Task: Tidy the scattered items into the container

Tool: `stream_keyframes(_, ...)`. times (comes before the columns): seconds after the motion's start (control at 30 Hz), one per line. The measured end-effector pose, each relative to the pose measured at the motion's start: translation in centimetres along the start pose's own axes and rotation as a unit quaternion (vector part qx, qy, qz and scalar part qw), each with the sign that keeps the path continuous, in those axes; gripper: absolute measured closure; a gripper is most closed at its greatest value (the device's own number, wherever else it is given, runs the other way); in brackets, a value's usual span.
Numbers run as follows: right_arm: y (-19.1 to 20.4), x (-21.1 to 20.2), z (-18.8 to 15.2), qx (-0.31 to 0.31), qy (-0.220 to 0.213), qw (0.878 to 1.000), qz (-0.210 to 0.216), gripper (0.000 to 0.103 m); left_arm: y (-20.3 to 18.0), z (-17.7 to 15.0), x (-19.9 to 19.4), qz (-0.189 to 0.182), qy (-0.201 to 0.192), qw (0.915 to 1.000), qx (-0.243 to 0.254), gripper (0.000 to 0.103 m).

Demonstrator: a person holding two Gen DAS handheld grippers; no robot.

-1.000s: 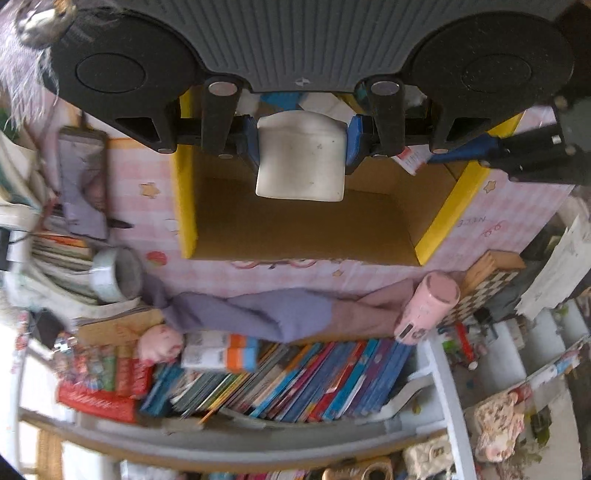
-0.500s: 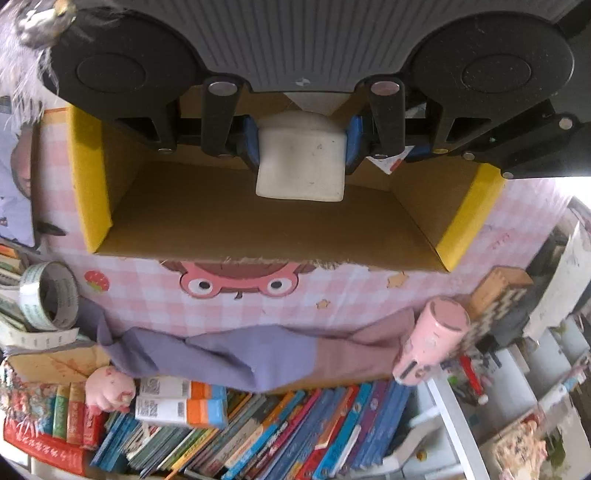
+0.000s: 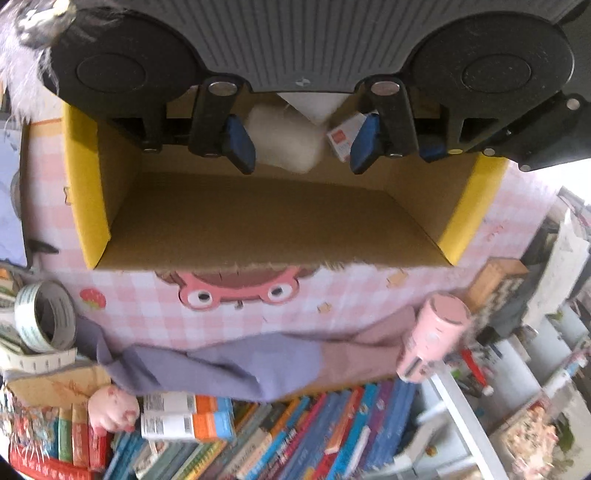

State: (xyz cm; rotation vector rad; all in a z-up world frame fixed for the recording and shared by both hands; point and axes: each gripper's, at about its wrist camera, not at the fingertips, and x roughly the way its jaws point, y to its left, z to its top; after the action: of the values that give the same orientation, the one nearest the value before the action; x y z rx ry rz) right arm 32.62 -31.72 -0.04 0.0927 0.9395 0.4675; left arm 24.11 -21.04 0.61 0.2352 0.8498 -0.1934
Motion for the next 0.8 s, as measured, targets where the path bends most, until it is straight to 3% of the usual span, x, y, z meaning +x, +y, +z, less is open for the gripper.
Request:
stream_keyframes(0.13,0.5,-2.0,-0.4,-0.024,-0.028,0.999,0.007,0.044,0.5,-0.2,-1.8,0.007,-0.022,0.9994,-0.025,0.049)
stream_keyframes(0.3,1.1,-4.5,-1.3,-0.059,-0.065,0.996,0.011,0.04,1.4,-0.9,-4.9,0.019,-0.054,0.9972,-0.048,0.033)
stream_keyframes(0.57,3.1,-8.8,-4.2,-0.106,-0.128,0.986,-0.005,0.034,2.6,-3.3,-9.5,0.052,-0.092,0.9909,-0.083,0.019)
stream_keyframes(0.67,4.0,-10.6,-5.9,-0.125,-0.16,0.979,-0.024,0.033,2.5,-5.4,-10.9,0.068,-0.109,0.9857,-0.109,0.018)
stream_keyframes(0.8,5.0,-12.3,-7.0,-0.115,-0.19,0.974,-0.042,0.032,3.3,-7.2,-12.0,0.061,-0.107,0.9856,-0.116,0.018)
